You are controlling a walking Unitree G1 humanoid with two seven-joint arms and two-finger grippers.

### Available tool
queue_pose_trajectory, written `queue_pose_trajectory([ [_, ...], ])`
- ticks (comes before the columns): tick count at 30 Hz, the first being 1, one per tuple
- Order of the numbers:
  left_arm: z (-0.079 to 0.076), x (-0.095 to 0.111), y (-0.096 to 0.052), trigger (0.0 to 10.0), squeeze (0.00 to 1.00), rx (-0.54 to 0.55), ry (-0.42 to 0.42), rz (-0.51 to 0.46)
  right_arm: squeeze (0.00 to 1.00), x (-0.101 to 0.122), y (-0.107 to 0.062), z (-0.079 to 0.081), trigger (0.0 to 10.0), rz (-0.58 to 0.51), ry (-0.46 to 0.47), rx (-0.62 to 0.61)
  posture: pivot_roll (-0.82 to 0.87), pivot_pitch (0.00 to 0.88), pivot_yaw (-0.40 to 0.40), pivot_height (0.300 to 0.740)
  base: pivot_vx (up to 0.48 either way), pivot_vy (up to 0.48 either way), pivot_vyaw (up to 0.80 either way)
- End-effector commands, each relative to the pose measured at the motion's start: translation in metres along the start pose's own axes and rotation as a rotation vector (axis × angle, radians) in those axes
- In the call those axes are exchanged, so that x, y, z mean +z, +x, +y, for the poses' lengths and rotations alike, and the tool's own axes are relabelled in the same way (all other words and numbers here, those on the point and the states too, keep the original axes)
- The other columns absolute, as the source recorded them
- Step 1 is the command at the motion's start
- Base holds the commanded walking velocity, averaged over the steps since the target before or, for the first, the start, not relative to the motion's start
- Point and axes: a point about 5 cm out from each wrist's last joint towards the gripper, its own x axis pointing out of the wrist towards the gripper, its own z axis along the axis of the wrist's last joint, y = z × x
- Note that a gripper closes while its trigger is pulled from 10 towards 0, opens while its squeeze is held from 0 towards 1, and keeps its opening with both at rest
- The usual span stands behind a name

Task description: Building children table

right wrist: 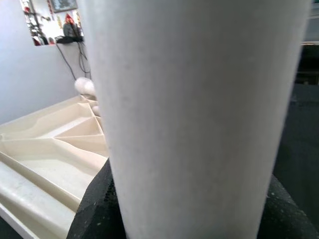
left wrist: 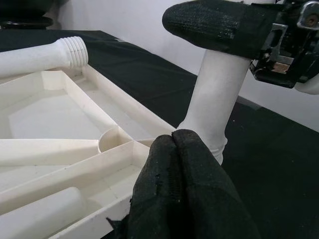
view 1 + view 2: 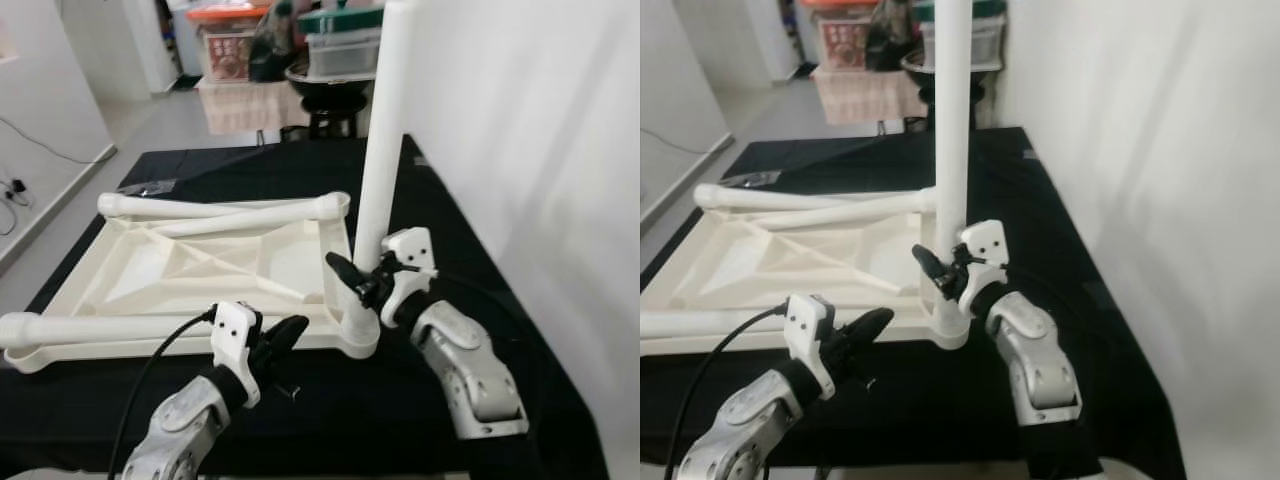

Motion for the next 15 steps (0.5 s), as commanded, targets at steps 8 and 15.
queue_pose_trajectory([
  [8,0.004,-0.002,-0.003,10.0,0.00,0.020,-0.004,0.013,0.00,-0.035,-0.010,0.004,0.0,0.182,0.049,-0.045,-0.06,0.000,0.025,0.740,0.000,0.000,0.00],
  [15,0.003,-0.001,-0.002,10.0,0.00,0.015,-0.004,0.012,1.00,-0.025,-0.010,0.009,10.0,0.163,0.110,0.009,-0.06,0.000,0.021,0.740,0.000,0.000,0.00],
])
